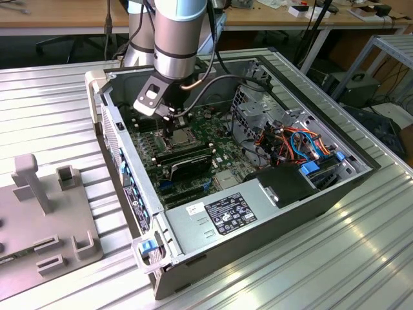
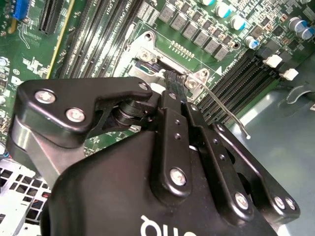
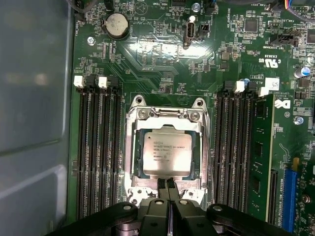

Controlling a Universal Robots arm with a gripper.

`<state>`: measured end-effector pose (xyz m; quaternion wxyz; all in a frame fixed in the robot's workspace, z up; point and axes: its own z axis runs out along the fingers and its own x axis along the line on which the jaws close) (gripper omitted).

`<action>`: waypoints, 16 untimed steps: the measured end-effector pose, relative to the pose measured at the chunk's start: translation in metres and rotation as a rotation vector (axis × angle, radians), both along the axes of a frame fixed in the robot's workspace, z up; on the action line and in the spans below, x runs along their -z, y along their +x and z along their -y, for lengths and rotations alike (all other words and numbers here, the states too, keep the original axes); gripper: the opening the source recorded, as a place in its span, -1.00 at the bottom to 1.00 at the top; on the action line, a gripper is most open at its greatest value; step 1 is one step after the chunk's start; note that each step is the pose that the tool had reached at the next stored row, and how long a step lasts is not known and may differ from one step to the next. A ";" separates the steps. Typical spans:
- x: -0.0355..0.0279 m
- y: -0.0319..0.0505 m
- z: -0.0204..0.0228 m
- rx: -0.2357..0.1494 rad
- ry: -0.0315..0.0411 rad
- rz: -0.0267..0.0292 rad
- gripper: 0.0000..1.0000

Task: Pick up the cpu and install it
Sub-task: 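Close the cpu cover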

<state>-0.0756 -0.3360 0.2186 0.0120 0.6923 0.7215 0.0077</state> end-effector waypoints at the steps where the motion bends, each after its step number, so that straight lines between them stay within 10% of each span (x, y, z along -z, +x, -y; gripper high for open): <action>1: 0.0003 0.0000 0.0005 0.000 -0.0004 0.0001 -0.79; 16: 0.0113 0.0000 0.0008 0.000 -0.0019 0.0000 -0.79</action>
